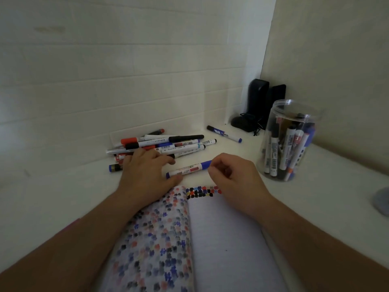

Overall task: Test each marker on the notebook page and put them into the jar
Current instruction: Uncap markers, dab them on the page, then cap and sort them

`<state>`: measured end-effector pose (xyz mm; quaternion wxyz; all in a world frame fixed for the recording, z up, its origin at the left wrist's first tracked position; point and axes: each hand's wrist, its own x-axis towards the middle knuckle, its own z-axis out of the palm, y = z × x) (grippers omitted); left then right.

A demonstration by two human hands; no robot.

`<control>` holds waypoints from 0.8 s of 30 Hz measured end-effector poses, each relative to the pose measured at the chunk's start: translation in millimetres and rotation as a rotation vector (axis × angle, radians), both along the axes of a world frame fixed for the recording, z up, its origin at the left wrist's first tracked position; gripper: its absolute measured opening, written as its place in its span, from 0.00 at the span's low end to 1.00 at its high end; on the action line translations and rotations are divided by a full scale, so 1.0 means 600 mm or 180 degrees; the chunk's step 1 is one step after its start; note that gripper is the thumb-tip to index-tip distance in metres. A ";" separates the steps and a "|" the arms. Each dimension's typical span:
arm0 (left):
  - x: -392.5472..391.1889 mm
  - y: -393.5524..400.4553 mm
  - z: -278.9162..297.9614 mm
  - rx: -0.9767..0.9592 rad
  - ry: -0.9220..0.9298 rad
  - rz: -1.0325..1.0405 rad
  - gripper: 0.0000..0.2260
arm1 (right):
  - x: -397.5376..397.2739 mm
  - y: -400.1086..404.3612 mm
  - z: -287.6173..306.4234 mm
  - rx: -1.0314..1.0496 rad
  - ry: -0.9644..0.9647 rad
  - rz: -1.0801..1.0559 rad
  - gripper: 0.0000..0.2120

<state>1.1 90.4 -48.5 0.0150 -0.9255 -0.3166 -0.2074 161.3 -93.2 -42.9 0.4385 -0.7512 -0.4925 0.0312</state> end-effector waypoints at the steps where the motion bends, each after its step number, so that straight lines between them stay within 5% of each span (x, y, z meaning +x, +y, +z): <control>1: 0.001 -0.001 0.001 0.0017 0.0095 -0.0003 0.23 | 0.000 -0.001 0.001 0.0004 0.0060 0.0028 0.05; 4: 0.000 -0.002 0.004 0.0191 -0.0018 -0.0153 0.25 | -0.003 -0.003 0.003 -0.0043 0.0142 0.0075 0.06; 10: -0.011 -0.042 0.036 0.0077 -0.1192 -0.0615 0.18 | -0.023 -0.004 0.023 0.0315 0.0624 0.0094 0.12; 16: -0.011 -0.072 0.019 -0.0178 -0.0743 -0.1820 0.17 | -0.053 0.000 0.036 0.0744 0.0985 0.0475 0.07; 19: -0.016 -0.072 0.027 -0.0612 -0.0886 -0.1710 0.21 | -0.042 -0.012 0.043 0.0420 0.0452 0.0510 0.13; 24: -0.025 -0.082 0.038 -0.1695 -0.1177 -0.1652 0.15 | -0.023 -0.016 0.034 -0.1075 -0.0937 0.0746 0.11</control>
